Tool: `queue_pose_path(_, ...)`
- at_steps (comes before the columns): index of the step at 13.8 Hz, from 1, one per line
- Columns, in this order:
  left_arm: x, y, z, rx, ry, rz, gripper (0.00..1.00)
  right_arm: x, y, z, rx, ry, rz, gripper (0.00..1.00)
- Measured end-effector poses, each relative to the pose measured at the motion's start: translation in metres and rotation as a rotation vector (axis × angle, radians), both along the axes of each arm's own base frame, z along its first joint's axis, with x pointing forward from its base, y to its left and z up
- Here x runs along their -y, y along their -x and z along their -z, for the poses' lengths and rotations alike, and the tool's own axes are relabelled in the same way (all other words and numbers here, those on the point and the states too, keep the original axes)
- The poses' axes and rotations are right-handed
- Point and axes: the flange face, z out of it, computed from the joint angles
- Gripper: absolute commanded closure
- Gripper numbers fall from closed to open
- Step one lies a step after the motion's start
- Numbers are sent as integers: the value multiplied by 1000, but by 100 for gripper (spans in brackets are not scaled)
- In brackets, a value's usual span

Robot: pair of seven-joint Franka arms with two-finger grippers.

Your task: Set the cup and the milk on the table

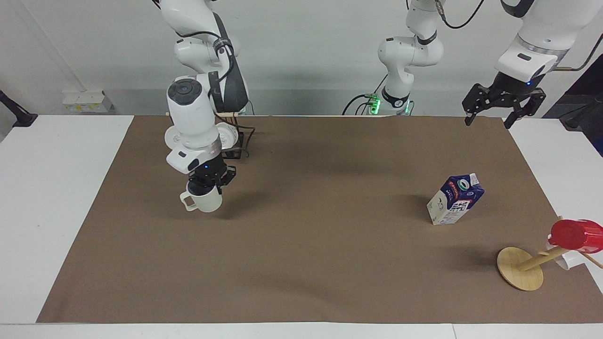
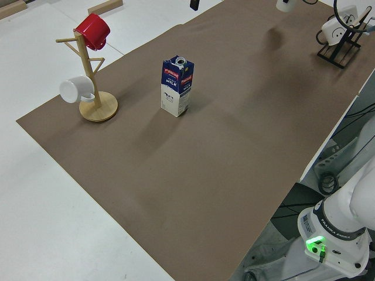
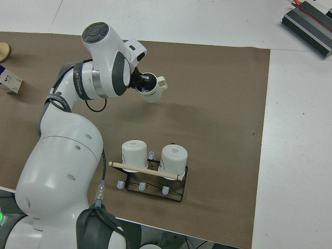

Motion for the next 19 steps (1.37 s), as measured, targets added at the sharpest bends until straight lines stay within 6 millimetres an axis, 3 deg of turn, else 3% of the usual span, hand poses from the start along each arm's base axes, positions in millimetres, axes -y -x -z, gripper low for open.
queue_pose_path(5, 0, 0, 0, 0, 0, 0, 0, -80, 19, 9, -10, -20, -123, 100)
queue_pose_path(8, 0, 0, 0, 0, 0, 0, 0, -113, 21, 17, -12, -51, -67, 100)
queue_pose_path(14, 0, 0, 0, 0, 0, 0, 0, -195, 39, 58, -4, -97, 16, 100)
queue_pose_path(16, 0, 0, 0, 0, 0, 0, 0, -210, 39, 67, -1, -105, 13, 100)
queue_pose_path(19, 0, 0, 0, 0, 0, 0, 0, -217, 35, 77, 34, -95, -13, 100)
